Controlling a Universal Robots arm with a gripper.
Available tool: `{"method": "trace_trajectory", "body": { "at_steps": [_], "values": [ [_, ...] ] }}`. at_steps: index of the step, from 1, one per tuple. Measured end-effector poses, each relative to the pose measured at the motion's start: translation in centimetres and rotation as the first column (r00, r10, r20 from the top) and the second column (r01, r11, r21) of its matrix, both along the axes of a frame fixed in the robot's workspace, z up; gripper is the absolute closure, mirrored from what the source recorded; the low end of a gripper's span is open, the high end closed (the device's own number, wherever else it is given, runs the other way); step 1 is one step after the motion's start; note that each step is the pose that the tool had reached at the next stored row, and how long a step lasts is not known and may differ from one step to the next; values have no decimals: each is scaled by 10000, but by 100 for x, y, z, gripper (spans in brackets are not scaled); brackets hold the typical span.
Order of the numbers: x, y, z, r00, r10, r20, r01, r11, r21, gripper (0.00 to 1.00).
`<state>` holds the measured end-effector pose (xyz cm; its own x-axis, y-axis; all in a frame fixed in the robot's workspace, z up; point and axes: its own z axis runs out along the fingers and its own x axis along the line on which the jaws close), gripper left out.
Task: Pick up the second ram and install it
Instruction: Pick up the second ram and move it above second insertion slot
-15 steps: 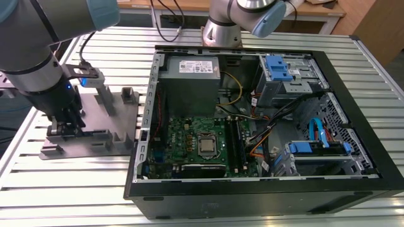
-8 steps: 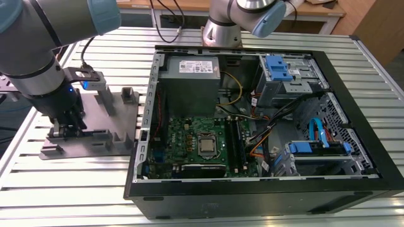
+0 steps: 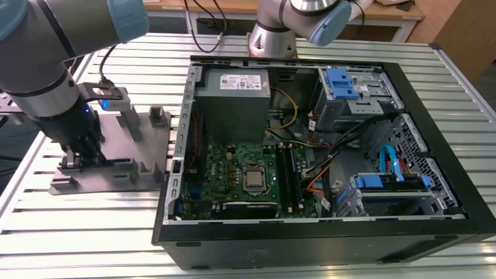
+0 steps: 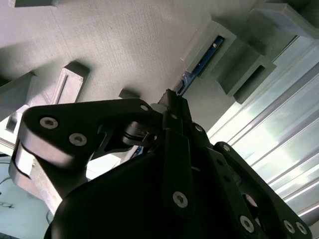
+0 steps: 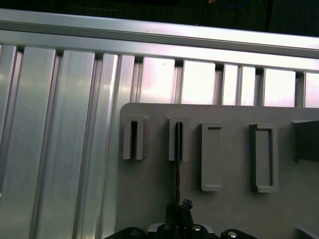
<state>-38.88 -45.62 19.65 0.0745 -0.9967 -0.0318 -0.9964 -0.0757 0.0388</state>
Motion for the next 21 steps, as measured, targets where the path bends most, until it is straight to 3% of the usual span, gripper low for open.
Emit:
{"method": "trace_trajectory", "body": {
  "at_steps": [16, 21],
  "values": [
    [0, 0, 4, 10000, 0, 1, 0, 10000, 3, 89],
    [0, 0, 131, 10000, 0, 1, 0, 10000, 19, 89]
  ]
}}
